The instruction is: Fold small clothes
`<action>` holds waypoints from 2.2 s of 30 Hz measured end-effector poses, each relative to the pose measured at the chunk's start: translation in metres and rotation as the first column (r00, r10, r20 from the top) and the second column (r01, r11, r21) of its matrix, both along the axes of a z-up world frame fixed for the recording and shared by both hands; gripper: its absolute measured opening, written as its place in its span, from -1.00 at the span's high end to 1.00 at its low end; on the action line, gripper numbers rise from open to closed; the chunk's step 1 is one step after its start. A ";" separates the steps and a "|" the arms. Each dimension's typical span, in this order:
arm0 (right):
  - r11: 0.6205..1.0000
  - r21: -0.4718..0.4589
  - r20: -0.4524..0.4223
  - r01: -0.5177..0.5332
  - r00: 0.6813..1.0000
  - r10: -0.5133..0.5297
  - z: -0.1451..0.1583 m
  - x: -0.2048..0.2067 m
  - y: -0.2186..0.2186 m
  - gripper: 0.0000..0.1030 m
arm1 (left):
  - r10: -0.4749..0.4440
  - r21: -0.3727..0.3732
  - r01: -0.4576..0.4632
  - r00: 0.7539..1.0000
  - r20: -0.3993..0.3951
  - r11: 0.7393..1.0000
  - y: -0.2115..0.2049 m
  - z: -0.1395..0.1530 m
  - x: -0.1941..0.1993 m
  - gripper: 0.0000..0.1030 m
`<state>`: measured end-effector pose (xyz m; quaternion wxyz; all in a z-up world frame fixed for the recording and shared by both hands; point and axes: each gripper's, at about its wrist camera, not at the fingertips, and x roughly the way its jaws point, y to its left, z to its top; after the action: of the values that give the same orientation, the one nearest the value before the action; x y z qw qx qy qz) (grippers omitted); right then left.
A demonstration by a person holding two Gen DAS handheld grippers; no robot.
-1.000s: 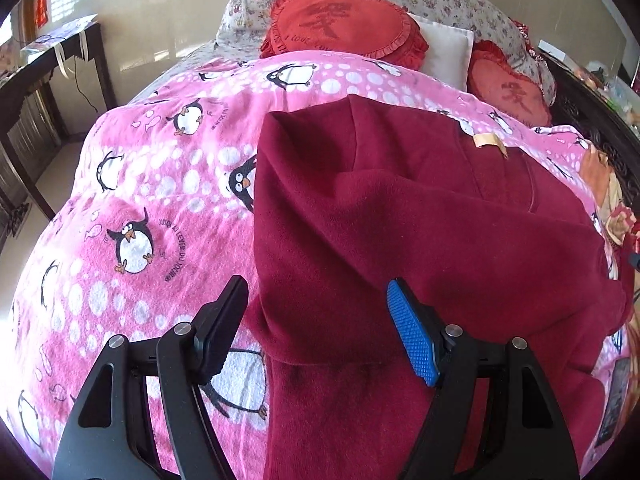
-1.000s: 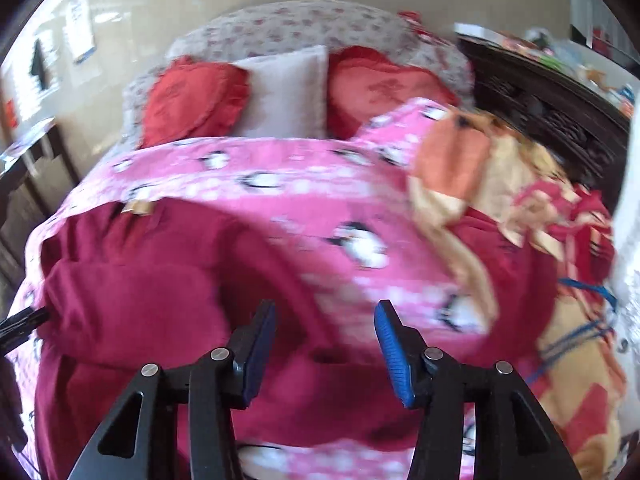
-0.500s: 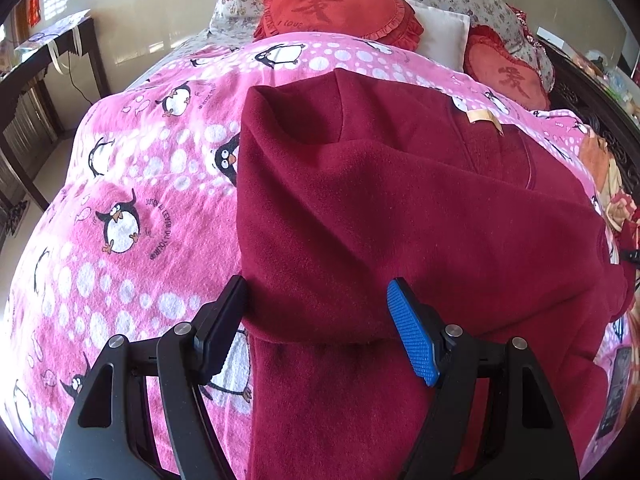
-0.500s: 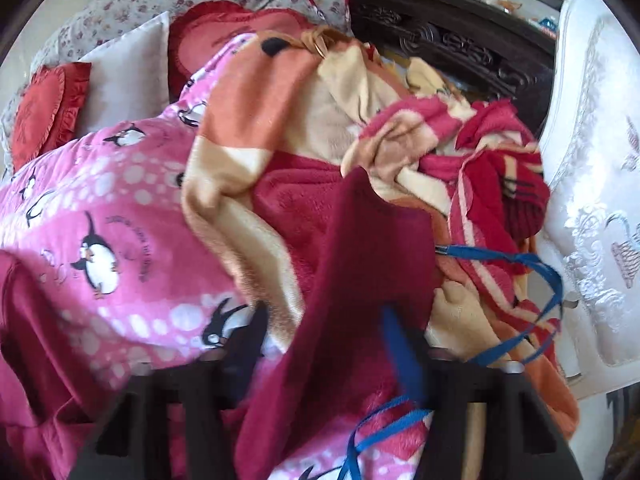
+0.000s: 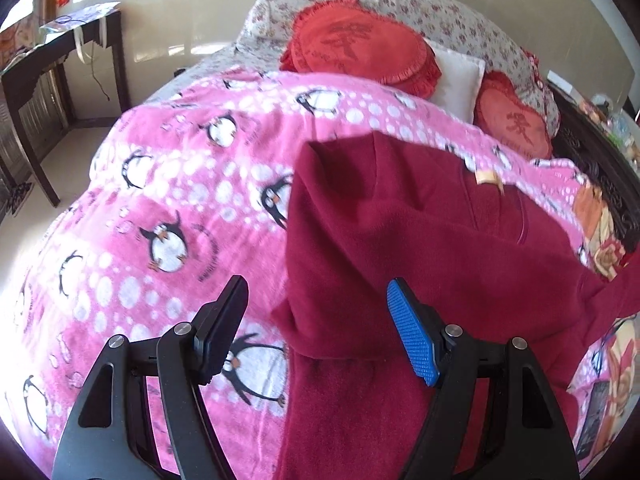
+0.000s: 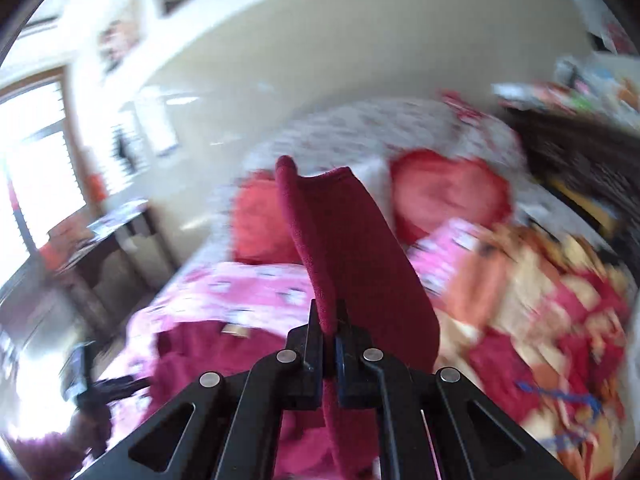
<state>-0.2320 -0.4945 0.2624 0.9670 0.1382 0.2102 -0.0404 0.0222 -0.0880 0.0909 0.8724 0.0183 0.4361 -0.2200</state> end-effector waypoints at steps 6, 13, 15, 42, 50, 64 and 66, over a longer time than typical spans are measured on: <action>0.841 -0.137 -0.055 -0.524 0.851 0.522 0.031 0.091 0.128 0.93 | 0.067 -0.044 -0.064 0.995 0.074 0.997 0.040 0.030 0.004 -0.41; 0.755 -0.170 -0.259 -0.634 0.768 0.586 -0.035 0.236 0.227 0.91 | 0.149 -0.076 -0.143 0.986 0.073 0.987 0.082 0.032 0.010 -0.41; 0.814 -0.161 -0.338 -0.557 0.806 0.485 -0.065 0.274 0.232 0.74 | 0.137 -0.062 -0.133 0.989 0.057 0.989 0.083 0.027 0.012 -0.41; 0.948 0.209 -0.431 0.242 0.893 -0.133 -0.196 0.086 0.017 -0.02 | -0.035 0.007 0.036 0.998 -0.060 0.999 -0.021 -0.025 0.053 -0.41; 0.937 -0.004 -0.450 0.349 0.836 -0.313 -0.185 0.081 -0.006 1.00 | -0.131 0.029 0.132 0.991 -0.027 0.991 -0.036 -0.011 0.023 -0.41; 0.977 -0.210 -0.443 0.036 0.887 -0.128 -0.178 0.026 0.122 -0.16 | -0.049 0.012 0.050 0.998 -0.034 0.999 -0.004 -0.012 0.022 -0.41; 0.969 -0.240 -0.470 0.064 0.865 -0.174 -0.189 0.026 0.121 -0.16 | -0.043 0.012 0.044 0.998 -0.036 0.999 -0.003 -0.011 0.021 -0.41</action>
<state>-0.2056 -0.3735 0.0738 0.8875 0.0301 0.4325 -0.1564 0.0437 -0.0913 0.0794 0.8594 0.0294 0.4525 -0.2364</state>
